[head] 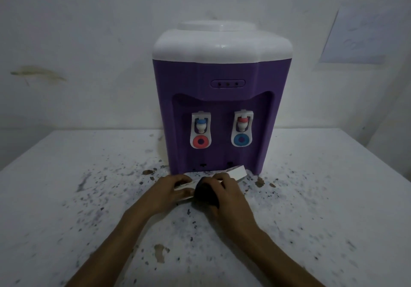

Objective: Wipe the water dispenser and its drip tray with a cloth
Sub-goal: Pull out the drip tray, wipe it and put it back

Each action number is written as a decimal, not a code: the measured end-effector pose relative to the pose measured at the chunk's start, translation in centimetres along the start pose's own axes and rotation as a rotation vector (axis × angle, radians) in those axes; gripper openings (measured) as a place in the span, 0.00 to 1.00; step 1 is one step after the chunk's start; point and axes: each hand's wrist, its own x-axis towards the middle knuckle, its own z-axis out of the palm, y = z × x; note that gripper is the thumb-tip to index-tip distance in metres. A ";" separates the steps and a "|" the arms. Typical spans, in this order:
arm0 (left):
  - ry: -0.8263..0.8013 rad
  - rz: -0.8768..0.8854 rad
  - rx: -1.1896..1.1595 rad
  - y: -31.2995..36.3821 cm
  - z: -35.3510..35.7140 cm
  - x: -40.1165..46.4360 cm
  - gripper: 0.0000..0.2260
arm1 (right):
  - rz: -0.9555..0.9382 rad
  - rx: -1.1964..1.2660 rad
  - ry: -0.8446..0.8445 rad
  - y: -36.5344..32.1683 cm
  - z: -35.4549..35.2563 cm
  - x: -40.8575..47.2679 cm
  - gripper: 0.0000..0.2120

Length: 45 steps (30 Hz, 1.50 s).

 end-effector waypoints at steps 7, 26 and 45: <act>-0.256 -0.031 -0.216 -0.3 -2.0 -0.9 0.24 | 0.167 0.221 0.124 1.8 -0.7 0.5 0.20; -0.345 -0.180 -0.875 -1.2 -2.8 -2.1 0.19 | 0.044 0.046 -0.079 -4.5 4.6 -1.1 0.22; -0.198 -0.215 -0.775 -0.2 -2.4 -1.1 0.14 | 0.011 0.306 -0.153 -5.4 4.8 -0.3 0.17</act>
